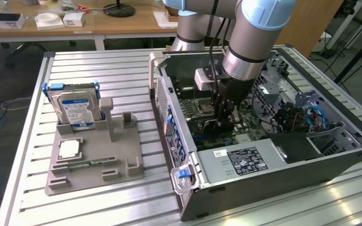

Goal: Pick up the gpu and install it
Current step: 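Insert the gpu into the slot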

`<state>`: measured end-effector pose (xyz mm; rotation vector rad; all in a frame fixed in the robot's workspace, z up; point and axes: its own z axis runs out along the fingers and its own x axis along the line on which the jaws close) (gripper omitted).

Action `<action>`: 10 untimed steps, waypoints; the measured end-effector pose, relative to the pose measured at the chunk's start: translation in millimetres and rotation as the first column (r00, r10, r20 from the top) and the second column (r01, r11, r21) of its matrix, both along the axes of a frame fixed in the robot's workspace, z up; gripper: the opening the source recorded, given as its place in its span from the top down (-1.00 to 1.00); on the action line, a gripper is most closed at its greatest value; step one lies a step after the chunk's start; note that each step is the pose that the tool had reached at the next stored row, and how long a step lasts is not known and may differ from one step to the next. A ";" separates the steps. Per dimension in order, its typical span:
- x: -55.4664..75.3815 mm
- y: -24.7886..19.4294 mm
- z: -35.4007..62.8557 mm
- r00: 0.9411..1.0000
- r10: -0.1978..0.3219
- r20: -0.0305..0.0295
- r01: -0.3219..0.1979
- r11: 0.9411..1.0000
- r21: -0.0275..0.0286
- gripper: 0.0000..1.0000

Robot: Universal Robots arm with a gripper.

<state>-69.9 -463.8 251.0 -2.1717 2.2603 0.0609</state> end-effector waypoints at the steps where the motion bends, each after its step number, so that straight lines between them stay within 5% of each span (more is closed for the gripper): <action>1: 0.0 0.2 0.0 1.000 0.000 0.000 0.000 1.000 0.000 0.48; 10: -0.1 0.3 -3.4 1.000 0.000 0.001 0.000 1.000 -0.001 0.48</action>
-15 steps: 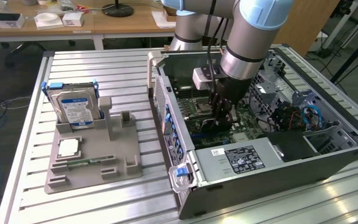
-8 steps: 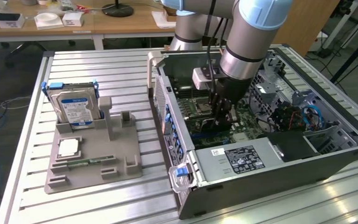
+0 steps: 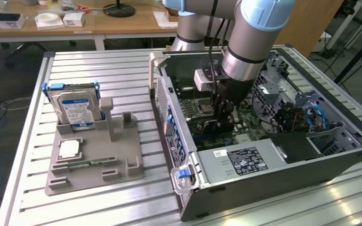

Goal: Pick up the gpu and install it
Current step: 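Insert the gpu into the slot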

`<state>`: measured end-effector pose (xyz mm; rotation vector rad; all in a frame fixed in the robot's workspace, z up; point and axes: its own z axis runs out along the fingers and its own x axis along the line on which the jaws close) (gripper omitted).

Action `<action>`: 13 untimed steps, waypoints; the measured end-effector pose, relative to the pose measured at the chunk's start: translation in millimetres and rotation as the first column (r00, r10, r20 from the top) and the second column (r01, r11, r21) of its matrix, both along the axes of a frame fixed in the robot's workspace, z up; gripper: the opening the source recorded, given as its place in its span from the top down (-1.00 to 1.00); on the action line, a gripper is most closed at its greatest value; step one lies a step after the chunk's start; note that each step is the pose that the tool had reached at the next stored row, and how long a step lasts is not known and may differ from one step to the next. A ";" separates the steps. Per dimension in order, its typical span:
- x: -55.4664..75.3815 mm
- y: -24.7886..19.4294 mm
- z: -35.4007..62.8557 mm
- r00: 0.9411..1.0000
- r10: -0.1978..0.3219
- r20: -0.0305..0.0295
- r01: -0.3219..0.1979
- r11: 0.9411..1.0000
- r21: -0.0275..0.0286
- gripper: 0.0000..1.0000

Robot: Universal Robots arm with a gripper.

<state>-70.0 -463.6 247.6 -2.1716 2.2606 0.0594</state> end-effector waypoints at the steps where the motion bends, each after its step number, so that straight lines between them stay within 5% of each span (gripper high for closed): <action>1: 0.2 0.2 0.9 1.000 0.000 0.001 0.000 1.000 0.002 0.48; 2: 0.5 0.5 2.2 1.000 0.000 0.002 0.000 1.000 0.004 0.48; 4: 0.3 0.1 7.7 1.000 0.001 0.000 -0.001 1.000 0.001 0.48; 13: -0.7 0.4 5.6 1.000 0.000 0.003 0.000 1.000 0.001 0.48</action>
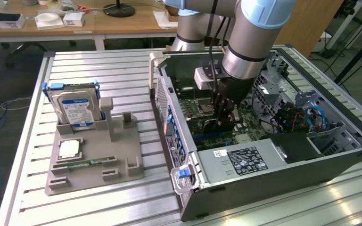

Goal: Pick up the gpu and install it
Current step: 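Insert the gpu into the slot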

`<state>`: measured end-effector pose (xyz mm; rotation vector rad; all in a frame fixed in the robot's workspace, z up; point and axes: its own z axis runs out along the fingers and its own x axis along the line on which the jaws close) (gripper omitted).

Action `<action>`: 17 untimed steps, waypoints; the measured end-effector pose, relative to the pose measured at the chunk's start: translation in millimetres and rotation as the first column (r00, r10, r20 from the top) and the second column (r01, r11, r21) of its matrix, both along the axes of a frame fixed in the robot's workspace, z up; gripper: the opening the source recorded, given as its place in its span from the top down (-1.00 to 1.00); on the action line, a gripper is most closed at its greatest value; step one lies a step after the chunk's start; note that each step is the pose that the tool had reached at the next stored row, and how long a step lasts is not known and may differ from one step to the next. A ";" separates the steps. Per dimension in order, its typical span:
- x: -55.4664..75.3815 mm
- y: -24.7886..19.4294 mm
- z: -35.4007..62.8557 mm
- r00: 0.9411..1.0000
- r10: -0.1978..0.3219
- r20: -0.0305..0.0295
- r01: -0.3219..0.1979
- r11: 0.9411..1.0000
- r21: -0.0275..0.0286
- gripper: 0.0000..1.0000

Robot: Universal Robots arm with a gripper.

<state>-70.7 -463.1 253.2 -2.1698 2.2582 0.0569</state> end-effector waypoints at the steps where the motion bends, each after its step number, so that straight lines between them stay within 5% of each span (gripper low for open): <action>1: 0.0 0.4 -0.1 1.000 0.000 0.000 0.000 1.000 0.000 0.48; 17: 0.0 0.7 -4.3 1.000 0.000 0.000 0.000 1.000 0.000 0.48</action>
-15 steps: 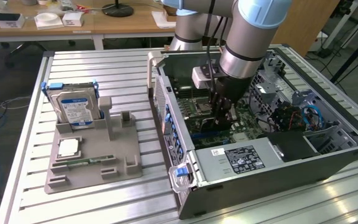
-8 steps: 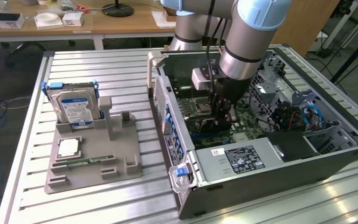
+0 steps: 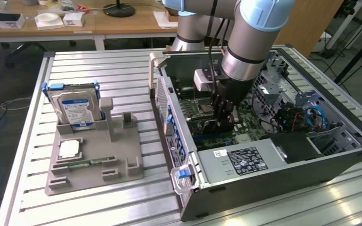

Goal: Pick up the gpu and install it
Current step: 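Insert the gpu into the slot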

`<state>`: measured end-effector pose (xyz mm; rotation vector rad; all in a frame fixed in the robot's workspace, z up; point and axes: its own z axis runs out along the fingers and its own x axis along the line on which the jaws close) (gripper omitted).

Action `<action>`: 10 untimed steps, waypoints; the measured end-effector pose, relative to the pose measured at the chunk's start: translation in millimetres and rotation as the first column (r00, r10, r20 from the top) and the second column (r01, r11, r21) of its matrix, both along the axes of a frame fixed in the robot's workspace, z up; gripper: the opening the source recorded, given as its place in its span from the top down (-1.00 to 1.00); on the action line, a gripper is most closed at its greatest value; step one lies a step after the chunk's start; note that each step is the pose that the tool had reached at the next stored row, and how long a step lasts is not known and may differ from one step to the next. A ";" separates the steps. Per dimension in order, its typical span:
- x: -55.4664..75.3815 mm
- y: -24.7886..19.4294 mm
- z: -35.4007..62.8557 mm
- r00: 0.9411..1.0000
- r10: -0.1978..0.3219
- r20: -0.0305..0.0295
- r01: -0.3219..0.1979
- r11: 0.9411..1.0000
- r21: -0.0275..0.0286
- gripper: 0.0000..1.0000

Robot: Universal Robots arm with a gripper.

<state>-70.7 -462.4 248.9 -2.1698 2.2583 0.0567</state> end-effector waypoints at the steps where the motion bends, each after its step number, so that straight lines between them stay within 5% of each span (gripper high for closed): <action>1: 0.0 0.0 0.0 1.000 0.000 0.000 0.000 1.000 0.000 0.48; 10: -0.1 -0.1 -0.5 1.000 0.000 0.000 0.000 1.000 0.000 0.48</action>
